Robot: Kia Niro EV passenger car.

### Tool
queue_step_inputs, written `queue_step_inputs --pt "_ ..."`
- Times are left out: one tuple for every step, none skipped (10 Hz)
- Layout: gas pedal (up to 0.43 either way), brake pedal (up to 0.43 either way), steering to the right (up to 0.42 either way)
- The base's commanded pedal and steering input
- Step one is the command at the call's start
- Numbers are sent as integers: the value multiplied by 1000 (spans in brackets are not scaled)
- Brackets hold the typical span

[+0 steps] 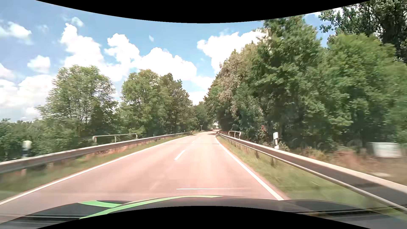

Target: Follow the waypoints while adhering to traffic rules and regulations

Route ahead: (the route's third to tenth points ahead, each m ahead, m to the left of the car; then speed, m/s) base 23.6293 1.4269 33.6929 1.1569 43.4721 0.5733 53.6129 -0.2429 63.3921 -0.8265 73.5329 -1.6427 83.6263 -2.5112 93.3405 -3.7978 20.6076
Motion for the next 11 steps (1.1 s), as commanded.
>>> queue_step_inputs --pt "118 0 4" --pt "118 0 4" --pt "118 0 4" --pt "118 0 4" --pt "118 0 4" --pt "118 0 4" --pt "118 0 4" --pt "118 0 4" --pt "118 0 4" --pt "118 0 6" --pt "118 0 6"
